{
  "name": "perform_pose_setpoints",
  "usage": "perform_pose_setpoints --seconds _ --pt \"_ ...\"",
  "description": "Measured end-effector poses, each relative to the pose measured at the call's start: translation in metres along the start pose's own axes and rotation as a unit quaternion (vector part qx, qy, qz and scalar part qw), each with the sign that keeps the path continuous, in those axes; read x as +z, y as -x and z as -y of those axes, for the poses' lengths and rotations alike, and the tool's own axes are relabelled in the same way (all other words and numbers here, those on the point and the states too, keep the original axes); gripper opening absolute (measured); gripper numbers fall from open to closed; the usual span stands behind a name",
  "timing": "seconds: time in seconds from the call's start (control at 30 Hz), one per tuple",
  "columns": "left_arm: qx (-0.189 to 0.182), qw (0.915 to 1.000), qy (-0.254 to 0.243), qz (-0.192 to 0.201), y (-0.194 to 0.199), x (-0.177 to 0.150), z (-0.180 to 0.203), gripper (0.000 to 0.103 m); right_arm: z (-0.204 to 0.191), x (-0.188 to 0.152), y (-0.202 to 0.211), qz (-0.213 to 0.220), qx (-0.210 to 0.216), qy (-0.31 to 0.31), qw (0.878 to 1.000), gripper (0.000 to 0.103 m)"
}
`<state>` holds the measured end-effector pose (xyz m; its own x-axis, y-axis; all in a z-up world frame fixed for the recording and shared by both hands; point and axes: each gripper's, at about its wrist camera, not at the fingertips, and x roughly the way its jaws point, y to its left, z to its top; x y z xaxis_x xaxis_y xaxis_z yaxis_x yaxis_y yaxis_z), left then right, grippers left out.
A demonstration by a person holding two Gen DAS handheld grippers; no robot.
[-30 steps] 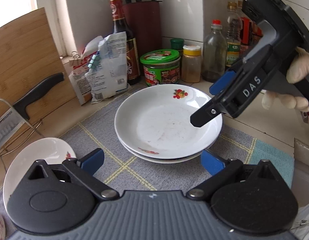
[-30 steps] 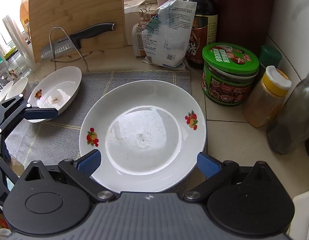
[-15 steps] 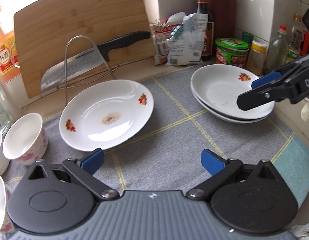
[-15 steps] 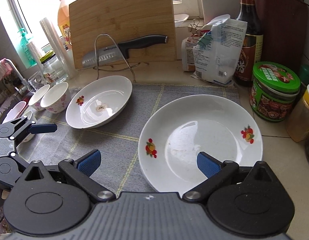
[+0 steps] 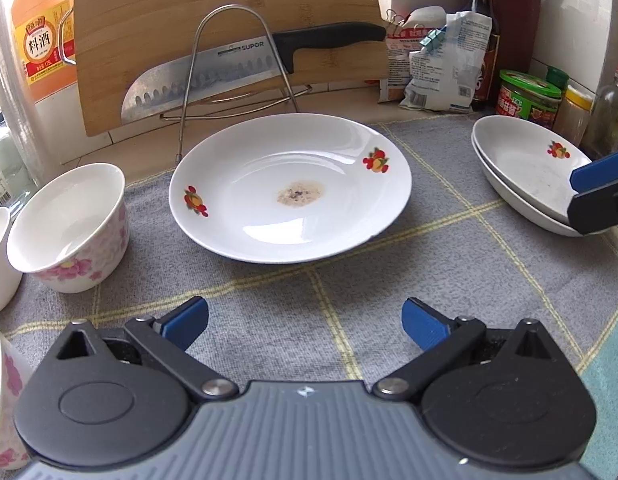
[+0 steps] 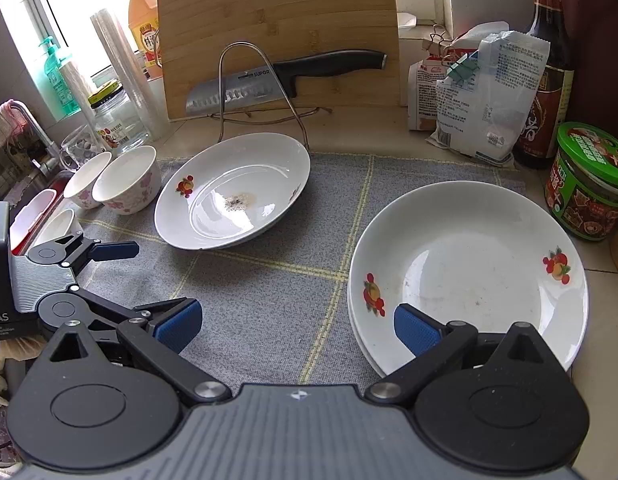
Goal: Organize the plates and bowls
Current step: 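Move both grippers to the brown-stained white plate by the knife stand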
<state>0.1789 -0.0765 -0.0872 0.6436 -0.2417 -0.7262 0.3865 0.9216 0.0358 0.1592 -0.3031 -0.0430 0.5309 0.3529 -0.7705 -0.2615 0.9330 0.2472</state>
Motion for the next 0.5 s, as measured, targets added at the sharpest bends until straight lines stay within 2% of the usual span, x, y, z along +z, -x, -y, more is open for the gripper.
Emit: perform_pose_setpoints --seconds 0.23,0.5 --pt "-0.027 0.9996 0.01 0.0 -0.018 0.002 -0.017 0.102 -0.013 0.01 -0.009 -0.005 -0.022 -0.001 1.0 0.103" --pt "-0.03 0.9994 -0.01 0.016 -0.03 0.01 -0.018 0.103 -0.022 0.025 -0.02 -0.012 -0.019 0.012 1.0 0.103"
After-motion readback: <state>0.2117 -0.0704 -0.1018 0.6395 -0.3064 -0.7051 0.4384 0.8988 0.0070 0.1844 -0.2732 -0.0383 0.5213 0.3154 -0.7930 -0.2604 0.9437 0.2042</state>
